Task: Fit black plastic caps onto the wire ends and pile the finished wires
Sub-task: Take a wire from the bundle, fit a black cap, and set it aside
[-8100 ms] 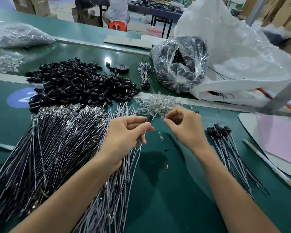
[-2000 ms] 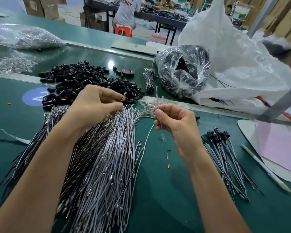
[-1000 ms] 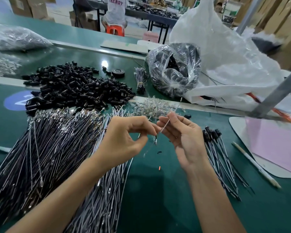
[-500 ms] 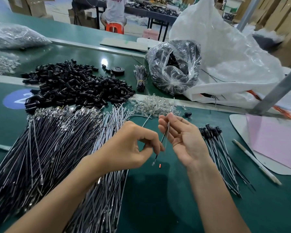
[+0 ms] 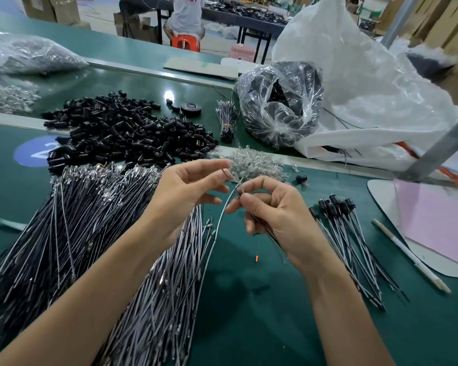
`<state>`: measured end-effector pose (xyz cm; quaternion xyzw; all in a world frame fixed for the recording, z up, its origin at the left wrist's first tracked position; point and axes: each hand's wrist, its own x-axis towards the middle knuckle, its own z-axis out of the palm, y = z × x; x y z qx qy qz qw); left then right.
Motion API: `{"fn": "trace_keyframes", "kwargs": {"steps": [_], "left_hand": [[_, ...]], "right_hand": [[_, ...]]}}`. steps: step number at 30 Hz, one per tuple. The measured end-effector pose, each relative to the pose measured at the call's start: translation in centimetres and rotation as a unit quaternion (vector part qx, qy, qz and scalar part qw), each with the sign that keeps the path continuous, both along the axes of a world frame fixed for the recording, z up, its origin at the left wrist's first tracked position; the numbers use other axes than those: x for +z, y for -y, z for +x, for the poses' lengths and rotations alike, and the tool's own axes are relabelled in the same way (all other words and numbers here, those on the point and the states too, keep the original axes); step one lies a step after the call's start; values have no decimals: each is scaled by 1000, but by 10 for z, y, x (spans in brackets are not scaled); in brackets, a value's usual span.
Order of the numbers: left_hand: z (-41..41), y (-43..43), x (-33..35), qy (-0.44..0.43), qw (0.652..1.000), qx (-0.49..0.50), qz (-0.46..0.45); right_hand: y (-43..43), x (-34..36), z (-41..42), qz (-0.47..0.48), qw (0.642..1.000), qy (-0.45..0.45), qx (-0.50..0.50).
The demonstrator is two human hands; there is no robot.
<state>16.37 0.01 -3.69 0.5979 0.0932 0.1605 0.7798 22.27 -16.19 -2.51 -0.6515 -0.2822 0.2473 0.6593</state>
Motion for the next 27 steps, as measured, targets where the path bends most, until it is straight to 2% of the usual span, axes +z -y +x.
{"fn": "trace_keyframes", "kwargs": {"steps": [3,9,12,27], "left_hand": [[0,-1,-2,27,1000,11,-8],[-1,-2,-1,41,998,-37,0],[0,1,-2,43,999,-9,5],[2,1,-5,33,999,35,14]], "right_hand": [[1,-1,1,-22,1000,4,-17],[2,-3,4,-41,998,15,-46],[1,-4,3,-51,997,27,-55],[0,-8,3,-94,967,201,-124]]}}
